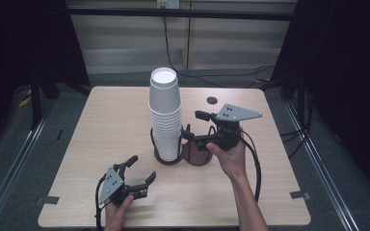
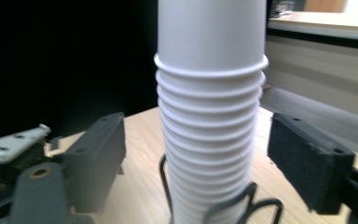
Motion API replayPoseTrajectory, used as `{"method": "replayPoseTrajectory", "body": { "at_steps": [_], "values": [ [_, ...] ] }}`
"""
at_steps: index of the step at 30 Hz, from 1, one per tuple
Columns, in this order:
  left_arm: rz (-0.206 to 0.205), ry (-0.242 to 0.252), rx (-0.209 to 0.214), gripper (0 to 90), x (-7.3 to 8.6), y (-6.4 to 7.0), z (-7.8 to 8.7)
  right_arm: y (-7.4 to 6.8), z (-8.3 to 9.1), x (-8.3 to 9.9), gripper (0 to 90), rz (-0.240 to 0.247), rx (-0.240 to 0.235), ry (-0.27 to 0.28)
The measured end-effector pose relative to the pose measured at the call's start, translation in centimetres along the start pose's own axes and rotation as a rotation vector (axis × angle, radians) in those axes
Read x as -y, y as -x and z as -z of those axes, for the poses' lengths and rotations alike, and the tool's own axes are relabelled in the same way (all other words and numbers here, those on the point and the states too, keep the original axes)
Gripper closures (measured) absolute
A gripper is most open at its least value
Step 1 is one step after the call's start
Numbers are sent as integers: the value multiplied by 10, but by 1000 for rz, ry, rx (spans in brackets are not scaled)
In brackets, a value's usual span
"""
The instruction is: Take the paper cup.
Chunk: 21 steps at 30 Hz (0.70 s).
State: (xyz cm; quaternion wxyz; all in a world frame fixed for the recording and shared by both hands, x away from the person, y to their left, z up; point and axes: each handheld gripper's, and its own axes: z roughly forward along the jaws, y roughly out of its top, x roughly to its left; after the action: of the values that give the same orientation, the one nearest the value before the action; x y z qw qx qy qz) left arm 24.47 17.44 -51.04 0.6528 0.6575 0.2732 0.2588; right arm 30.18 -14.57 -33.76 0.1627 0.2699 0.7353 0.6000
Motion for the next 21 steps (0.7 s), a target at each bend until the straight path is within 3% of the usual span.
{"method": "replayPoseTrajectory", "body": {
  "at_steps": [8, 19, 21],
  "values": [
    [1, -1, -1, 158, 0, 0, 0, 5, -9, -26, 205, 21, -13, -40],
    [1, -1, -1, 158, 0, 0, 0, 9, -24, -53, 138, 49, -14, -92],
    [2, -1, -1, 158, 0, 0, 0, 12, -25, -57, 139, 46, -31, -114]
  ]
}}
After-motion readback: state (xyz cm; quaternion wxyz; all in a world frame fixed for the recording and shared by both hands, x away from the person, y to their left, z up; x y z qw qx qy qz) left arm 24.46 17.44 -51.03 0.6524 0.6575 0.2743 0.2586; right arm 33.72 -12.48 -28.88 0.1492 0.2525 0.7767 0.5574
